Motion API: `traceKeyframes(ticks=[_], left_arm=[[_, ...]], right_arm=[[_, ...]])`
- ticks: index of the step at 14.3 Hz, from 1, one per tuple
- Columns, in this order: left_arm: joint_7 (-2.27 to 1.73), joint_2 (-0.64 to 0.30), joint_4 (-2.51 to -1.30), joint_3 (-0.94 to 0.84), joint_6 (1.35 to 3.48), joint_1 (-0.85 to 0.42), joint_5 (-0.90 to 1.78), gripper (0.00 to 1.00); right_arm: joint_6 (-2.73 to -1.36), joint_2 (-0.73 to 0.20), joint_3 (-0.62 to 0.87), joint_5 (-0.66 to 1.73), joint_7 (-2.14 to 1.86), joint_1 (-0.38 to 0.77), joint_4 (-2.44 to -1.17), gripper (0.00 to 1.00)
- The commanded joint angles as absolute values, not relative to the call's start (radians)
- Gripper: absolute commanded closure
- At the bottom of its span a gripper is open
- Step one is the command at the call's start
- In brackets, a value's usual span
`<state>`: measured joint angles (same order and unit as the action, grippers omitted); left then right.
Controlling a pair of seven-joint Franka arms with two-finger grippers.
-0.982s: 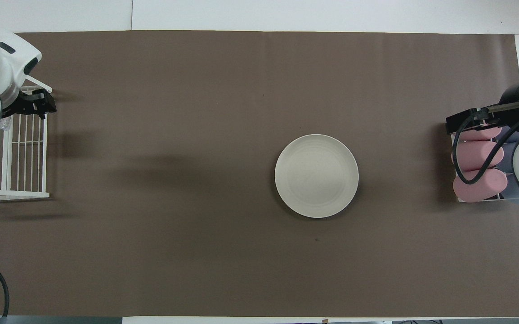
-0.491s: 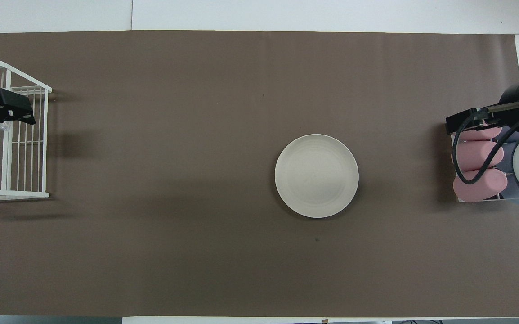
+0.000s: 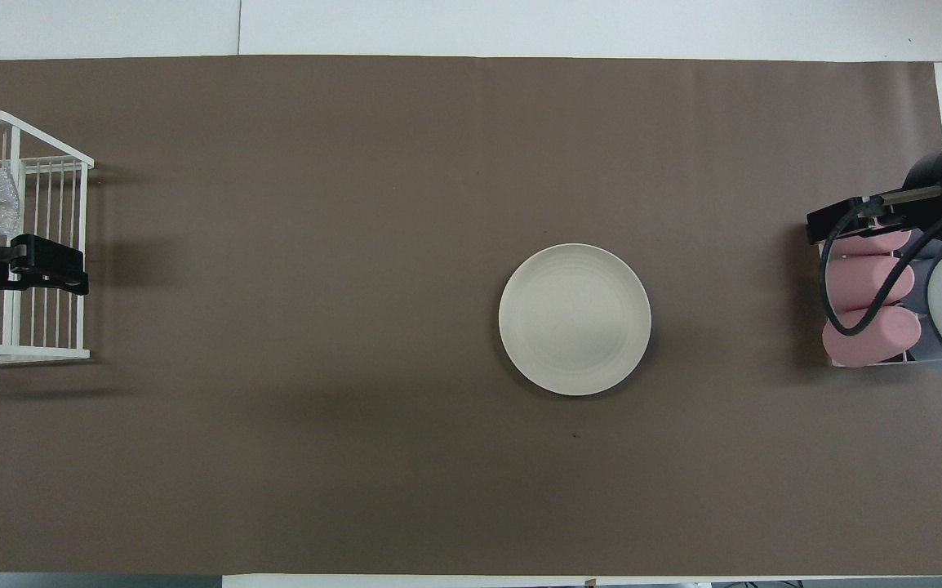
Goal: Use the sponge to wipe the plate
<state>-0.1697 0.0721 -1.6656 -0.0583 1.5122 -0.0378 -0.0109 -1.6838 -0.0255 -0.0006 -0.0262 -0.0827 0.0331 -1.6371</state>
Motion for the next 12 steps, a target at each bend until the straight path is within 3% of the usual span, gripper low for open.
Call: traceKeyframes(ticks=[1,12], left_arm=[[-0.161,0.068,-1.675,-0.026,1.537,-0.054,0.038,0.0],[-0.158,0.055,-1.634,-0.02,1.525,-0.077,0.054,0.0]], right_arm=[[-1.686,-0.018,0.008,-0.049,-0.1,0.029,-1.64,0.0],[-1.687,-0.017,0.008,-0.048,-0.1,0.029,-1.64,0.0]])
